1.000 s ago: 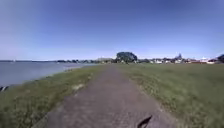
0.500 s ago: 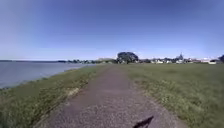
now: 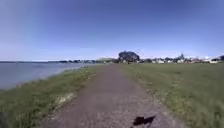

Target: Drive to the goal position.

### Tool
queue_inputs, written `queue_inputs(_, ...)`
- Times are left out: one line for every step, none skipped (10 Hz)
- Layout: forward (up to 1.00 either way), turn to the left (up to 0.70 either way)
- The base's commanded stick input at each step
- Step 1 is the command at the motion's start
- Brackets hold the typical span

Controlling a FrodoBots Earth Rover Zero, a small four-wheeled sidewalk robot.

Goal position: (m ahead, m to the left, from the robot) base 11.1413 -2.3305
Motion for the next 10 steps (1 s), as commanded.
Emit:
queue_inputs(0.7,0.0)
queue_inputs(0.7,0.0)
queue_inputs(0.7,0.0)
queue_inputs(0.7,0.0)
queue_inputs(0.7,0.0)
queue_inputs(0.7,0.0)
queue_inputs(0.7,0.0)
queue_inputs(0.7,0.0)
queue_inputs(0.7,0.0)
queue_inputs(0.7,0.0)
